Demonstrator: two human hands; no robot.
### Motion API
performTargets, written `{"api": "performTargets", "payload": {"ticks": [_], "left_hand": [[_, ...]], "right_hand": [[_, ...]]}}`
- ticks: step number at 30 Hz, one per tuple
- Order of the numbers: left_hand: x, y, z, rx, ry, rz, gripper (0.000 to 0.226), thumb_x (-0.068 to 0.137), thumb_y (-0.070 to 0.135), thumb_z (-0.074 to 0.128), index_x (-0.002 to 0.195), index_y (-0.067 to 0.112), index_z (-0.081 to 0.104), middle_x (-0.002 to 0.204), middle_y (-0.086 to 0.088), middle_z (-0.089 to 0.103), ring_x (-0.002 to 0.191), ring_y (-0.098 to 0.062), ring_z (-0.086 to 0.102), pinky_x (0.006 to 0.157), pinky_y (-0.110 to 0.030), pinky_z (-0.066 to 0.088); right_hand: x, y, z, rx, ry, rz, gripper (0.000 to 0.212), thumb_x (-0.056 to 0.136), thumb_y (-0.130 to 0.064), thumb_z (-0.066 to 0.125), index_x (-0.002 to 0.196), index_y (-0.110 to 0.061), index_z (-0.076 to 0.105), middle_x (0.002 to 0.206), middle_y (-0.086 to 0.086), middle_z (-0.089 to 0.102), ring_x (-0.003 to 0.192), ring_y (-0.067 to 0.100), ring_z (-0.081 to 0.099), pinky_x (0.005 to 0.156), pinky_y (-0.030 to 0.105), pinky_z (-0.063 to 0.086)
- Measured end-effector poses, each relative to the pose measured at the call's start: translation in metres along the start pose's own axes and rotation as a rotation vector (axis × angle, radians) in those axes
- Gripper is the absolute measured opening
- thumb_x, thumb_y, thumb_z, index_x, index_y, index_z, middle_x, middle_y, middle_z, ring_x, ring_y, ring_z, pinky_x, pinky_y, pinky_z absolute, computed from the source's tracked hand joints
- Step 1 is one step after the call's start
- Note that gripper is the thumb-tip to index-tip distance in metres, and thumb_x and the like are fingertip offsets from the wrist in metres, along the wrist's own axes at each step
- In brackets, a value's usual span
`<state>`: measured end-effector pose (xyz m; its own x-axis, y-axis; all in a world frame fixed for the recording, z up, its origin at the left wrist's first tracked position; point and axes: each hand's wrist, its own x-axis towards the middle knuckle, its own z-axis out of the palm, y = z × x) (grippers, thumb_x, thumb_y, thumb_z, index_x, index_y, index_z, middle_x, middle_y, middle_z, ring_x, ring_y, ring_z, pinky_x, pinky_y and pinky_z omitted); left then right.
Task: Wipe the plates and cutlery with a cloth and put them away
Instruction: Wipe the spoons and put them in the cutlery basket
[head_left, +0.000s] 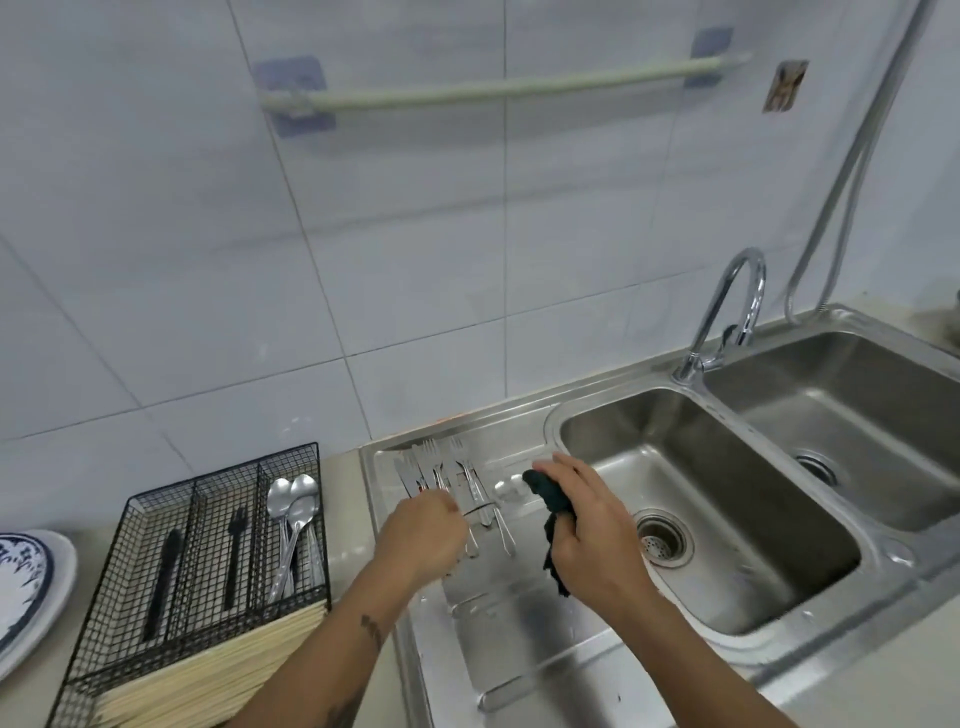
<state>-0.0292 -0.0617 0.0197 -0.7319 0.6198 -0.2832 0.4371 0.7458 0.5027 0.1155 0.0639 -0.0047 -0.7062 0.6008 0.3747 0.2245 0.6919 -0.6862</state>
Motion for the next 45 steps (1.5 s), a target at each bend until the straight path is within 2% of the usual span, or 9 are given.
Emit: {"api": "performTargets", "payload": {"ticks": [4, 9, 16, 21, 25, 27, 34, 39, 45], "left_hand": [[-0.051, 0.010, -0.014, 0.102, 0.196, 0.199, 0.014, 0.095, 0.034, 0.049, 0.090, 0.028, 0.061, 0.088, 0.011, 0.067, 0.086, -0.014, 0.060, 0.074, -0.030, 0.046], [-0.092, 0.007, -0.029, 0.190, 0.331, 0.341, 0.015, 0.100, 0.038, 0.048, 0.091, 0.031, 0.058, 0.085, 0.011, 0.065, 0.086, -0.016, 0.059, 0.073, -0.033, 0.044], [-0.124, 0.000, -0.032, 0.160, 0.381, 0.426, 0.016, 0.101, 0.037, 0.045, 0.094, 0.030, 0.058, 0.087, 0.011, 0.064, 0.091, -0.017, 0.058, 0.074, -0.034, 0.042], [-0.145, -0.007, -0.022, 0.092, 0.280, 0.409, 0.017, 0.103, 0.031, 0.045, 0.093, 0.027, 0.058, 0.078, 0.013, 0.056, 0.086, -0.016, 0.055, 0.070, -0.033, 0.035], [-0.161, 0.002, -0.020, 0.237, 0.113, 0.357, 0.033, 0.098, 0.018, 0.041, 0.122, 0.028, 0.061, 0.120, 0.002, 0.064, 0.111, -0.023, 0.057, 0.085, -0.034, 0.043], [-0.168, 0.013, -0.018, 0.261, 0.120, 0.312, 0.039, 0.091, 0.014, 0.041, 0.122, 0.027, 0.061, 0.126, -0.002, 0.062, 0.114, -0.024, 0.057, 0.086, -0.034, 0.044], [-0.179, 0.035, 0.001, 0.253, 0.126, 0.303, 0.024, 0.095, 0.024, 0.037, 0.093, 0.022, 0.061, 0.101, -0.002, 0.065, 0.091, -0.022, 0.060, 0.078, -0.036, 0.049], [-0.185, 0.084, 0.031, 0.084, 0.142, 0.367, 0.029, 0.098, 0.022, 0.042, 0.094, 0.019, 0.070, 0.087, 0.000, 0.068, 0.075, -0.015, 0.059, 0.071, -0.034, 0.050], [-0.194, 0.132, 0.070, -0.128, 0.092, 0.388, 0.026, 0.099, 0.016, 0.049, 0.092, 0.023, 0.073, 0.067, 0.008, 0.060, 0.060, -0.006, 0.052, 0.059, -0.023, 0.042]], "right_hand": [[-0.017, -0.027, -0.002, -0.258, -0.029, -0.243, 0.065, 0.069, -0.003, 0.047, 0.129, -0.028, 0.053, 0.139, -0.001, 0.050, 0.133, 0.020, 0.042, 0.115, 0.055, 0.022], [-0.038, -0.037, -0.020, -0.473, -0.013, -0.228, 0.077, 0.062, 0.001, 0.066, 0.132, -0.026, 0.051, 0.138, -0.002, 0.052, 0.138, 0.025, 0.041, 0.114, 0.062, 0.016], [-0.063, -0.052, -0.044, -0.481, -0.094, -0.288, 0.079, 0.071, -0.005, 0.062, 0.145, -0.023, 0.043, 0.151, -0.003, 0.042, 0.145, 0.023, 0.029, 0.117, 0.060, 0.014], [-0.077, -0.061, -0.048, -0.322, -0.068, -0.274, 0.068, 0.071, 0.007, 0.059, 0.133, -0.021, 0.053, 0.140, -0.002, 0.047, 0.122, 0.023, 0.048, 0.094, 0.037, 0.051], [-0.087, -0.069, -0.053, -0.294, -0.096, -0.332, 0.054, 0.070, 0.001, 0.064, 0.119, -0.021, 0.062, 0.123, -0.006, 0.055, 0.109, 0.020, 0.052, 0.080, 0.033, 0.054], [-0.090, -0.072, -0.056, -0.242, -0.115, -0.349, 0.048, 0.073, -0.003, 0.055, 0.117, -0.023, 0.061, 0.117, -0.008, 0.056, 0.105, 0.017, 0.052, 0.079, 0.032, 0.052], [-0.093, -0.037, -0.098, -0.065, 0.082, -0.035, 0.049, 0.080, 0.011, 0.051, 0.117, -0.021, 0.063, 0.114, -0.011, 0.057, 0.105, 0.009, 0.054, 0.094, 0.033, 0.049], [-0.119, -0.029, -0.126, -0.157, -0.024, -0.265, 0.056, 0.085, -0.002, 0.047, 0.139, -0.018, 0.053, 0.147, -0.002, 0.043, 0.131, 0.011, 0.041, 0.109, 0.020, 0.032], [-0.131, 0.032, -0.177, -0.153, 0.023, -0.159, 0.067, 0.084, 0.002, 0.046, 0.146, -0.022, 0.043, 0.153, -0.006, 0.037, 0.137, 0.015, 0.040, 0.109, 0.040, 0.042]]}}
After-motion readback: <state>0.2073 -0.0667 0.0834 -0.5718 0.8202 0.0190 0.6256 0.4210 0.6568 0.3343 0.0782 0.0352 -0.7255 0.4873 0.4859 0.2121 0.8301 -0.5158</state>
